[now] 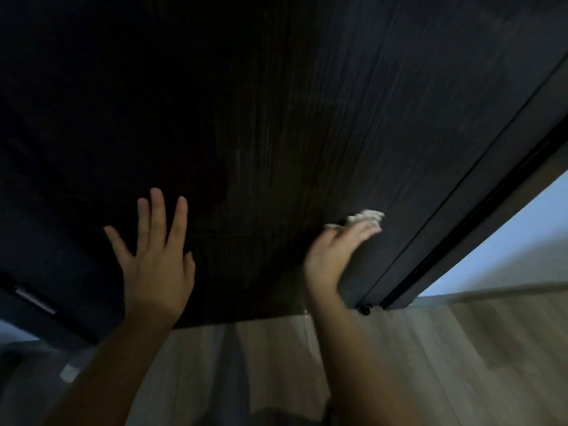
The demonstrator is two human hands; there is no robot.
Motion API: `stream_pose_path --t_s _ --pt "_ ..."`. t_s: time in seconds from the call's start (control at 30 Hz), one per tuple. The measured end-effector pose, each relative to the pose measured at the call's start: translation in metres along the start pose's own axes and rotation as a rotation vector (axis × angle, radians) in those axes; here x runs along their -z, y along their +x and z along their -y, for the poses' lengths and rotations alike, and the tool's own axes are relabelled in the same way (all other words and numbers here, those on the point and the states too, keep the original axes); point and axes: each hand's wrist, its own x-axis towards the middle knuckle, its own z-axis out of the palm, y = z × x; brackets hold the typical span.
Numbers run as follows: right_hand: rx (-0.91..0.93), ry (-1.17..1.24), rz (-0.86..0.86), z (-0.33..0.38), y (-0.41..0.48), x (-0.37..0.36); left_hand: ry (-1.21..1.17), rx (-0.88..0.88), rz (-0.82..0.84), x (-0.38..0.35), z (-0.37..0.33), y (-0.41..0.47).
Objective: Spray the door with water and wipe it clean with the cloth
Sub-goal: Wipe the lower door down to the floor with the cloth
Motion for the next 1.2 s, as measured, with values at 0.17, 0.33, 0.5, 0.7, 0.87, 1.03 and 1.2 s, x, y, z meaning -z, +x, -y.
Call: stream_pose_path --t_s 0.17,0.33,0.5,0.7,0.87,1.03,1.2 --pt "-0.252 0.16 0.107 0.024 -0.018 -0.008 0.008 0.023 0.056 -0.009 -0.005 -0.002" --pt "0.078 0.036 0.348 0.027 -0.092 -0.038 0.002 0.022 0.05 -0.01 -0.002 -0.002" --pt "-0.232 0.077 -0.045 0.013 -0.001 -0.007 -0.008 -0.023 0.05 -0.006 0.007 -0.003" --pt "-0.977 0.558 0.115 0.05 -0.068 -0.055 -0.023 -0.057 0.052 -0.007 0.012 -0.003" --pt "-1.046 0.707 0.374 0.061 -0.043 -0.04 -0.096 -0.126 0.032 0.0 0.026 -0.005" --pt "-0.902 0.719 0.216 0.056 -0.012 -0.006 -0.154 -0.118 0.036 0.005 0.031 -0.013" --pt "-0.943 0.694 0.261 0.061 -0.017 -0.004 -0.351 -0.168 -0.021 -0.006 0.001 -0.018"
